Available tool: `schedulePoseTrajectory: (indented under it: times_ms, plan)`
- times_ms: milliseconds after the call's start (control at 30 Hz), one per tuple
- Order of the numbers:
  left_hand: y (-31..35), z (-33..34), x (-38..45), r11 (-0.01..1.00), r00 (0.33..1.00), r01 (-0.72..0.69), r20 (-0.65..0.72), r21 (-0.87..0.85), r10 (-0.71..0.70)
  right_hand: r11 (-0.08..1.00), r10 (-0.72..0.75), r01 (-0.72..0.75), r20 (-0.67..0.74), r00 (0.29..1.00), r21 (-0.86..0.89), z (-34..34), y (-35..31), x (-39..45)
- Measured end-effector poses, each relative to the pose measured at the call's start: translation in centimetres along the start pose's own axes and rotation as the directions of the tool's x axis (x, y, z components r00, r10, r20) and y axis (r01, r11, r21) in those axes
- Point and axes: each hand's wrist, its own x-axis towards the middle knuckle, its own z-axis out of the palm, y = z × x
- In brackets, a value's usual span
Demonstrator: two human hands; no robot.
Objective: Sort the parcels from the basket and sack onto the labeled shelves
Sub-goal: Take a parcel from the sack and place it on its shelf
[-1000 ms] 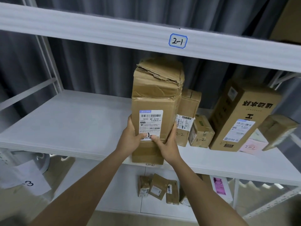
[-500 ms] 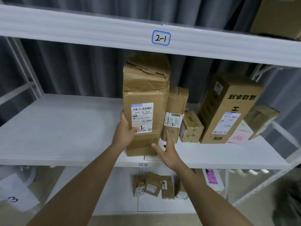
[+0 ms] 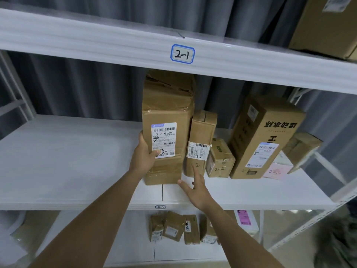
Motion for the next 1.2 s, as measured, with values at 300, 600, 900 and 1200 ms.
schedulePoseTrajectory:
  times_ms: [300, 600, 900, 1200]
  plan:
    - [0.7, 1.2, 1.8, 1.0, 1.0, 0.007, -0.01, -0.01, -0.007, 0.997, 0.036, -0.034, 0.039, 0.999, -0.064, -1.3, 0.2, 0.7]
    - [1.4, 1.6, 2.9, 0.999, 1.0, 0.031, 0.005, -0.028, -0.031, 0.992, 0.029, -0.017, 0.099, 0.995, -0.125, -2.0, -0.2, 1.6]
    - [1.5, 1.0, 2.3, 0.996, 0.998, 0.057, 0.044, -0.07, -0.054, 0.989, -0.015, 0.036, 0.149, 0.989, -0.142, -2.3, -2.0, 1.8]
    - [2.0, -0.4, 1.1, 0.992, 0.987, 0.127, 0.106, -0.022, -0.124, 0.984, -0.033, 0.062, 0.168, 0.985, -0.167, -1.5, -2.5, 1.4]
